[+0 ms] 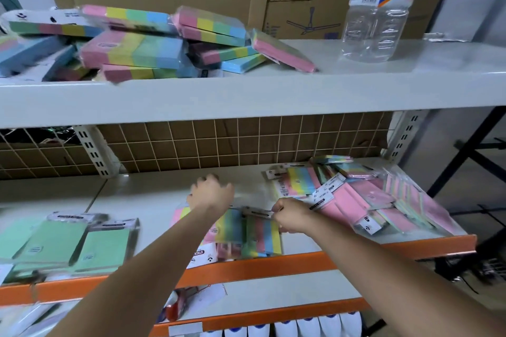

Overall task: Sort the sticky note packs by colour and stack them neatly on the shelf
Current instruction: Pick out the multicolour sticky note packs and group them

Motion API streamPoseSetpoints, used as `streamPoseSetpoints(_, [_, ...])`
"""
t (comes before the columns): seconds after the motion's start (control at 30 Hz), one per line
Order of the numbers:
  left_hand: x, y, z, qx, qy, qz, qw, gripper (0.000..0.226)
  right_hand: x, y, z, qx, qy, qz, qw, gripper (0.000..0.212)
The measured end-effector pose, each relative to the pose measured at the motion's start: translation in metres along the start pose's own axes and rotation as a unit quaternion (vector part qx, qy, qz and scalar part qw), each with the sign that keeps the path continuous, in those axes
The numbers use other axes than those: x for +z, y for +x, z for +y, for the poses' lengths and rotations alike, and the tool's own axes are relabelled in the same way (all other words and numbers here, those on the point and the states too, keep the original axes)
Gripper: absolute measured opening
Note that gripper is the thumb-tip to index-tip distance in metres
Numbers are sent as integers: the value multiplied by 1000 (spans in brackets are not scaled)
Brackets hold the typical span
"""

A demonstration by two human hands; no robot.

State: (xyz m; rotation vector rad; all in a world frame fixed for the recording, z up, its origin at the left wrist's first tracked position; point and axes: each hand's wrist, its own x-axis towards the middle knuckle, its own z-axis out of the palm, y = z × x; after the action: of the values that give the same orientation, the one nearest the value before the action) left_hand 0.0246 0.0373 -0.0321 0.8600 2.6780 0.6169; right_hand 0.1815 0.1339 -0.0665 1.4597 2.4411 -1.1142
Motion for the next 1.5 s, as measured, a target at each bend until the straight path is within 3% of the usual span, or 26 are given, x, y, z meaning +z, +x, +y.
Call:
streamPoseSetpoints(0.13, [16, -2, 31, 33, -61, -32, 997, 44, -25, 9, 5, -27, -33, 54, 998, 20])
streamPoseSetpoints(0.3, [43, 1, 69, 15, -166, -101, 981, 32, -66, 37, 18, -14, -145, 127, 981, 31])
streamPoseSetpoints(0.5, [75, 15, 99, -24, -114, -190, 975, 34, -108, 62, 30, 15, -143, 140, 980, 31])
streamPoseSetpoints(0.63, [89, 25, 113, -30, -84, -209, 974, 26, -105, 78, 37, 41, -76, 105, 991, 56])
streamPoseSetpoints(0.67, [92, 27, 114, -36, -88, -202, 975, 28, -102, 79, 39, 43, -71, 106, 991, 55])
streamPoseSetpoints(0.77, [93, 25, 120, -81, -194, -179, 961, 27, -95, 83, 45, 39, -92, 113, 989, 28])
streamPoseSetpoints(0.8, [94, 27, 120, -92, -212, -177, 957, 21, -93, 84, 46, 47, -90, 111, 989, 38])
streamPoseSetpoints(0.87, [96, 32, 120, -125, -236, -166, 949, 31, -91, 85, 46, 56, -88, 113, 988, 61])
streamPoseSetpoints(1.03, [97, 32, 125, -150, -332, -205, 908, 52, -97, 86, 48, 42, -99, 105, 989, 79])
streamPoseSetpoints(1.1, [99, 26, 129, -149, -338, -219, 903, 43, -97, 90, 51, 31, -93, 102, 990, 93])
streamPoseSetpoints(1.17, [103, 24, 131, -158, -377, -216, 887, 26, -98, 92, 53, 25, -83, 88, 992, 87])
streamPoseSetpoints(1.27, [111, 26, 130, -158, -411, -181, 880, 23, -103, 92, 53, 18, -54, 56, 997, 76])
streamPoseSetpoints(1.4, [105, 29, 130, -143, -455, -166, 863, 22, -100, 92, 49, 12, 4, 32, 999, 35])
streamPoseSetpoints(1.5, [93, 29, 122, -140, -448, -151, 870, 28, -90, 97, 43, 10, 98, 17, 995, 42])
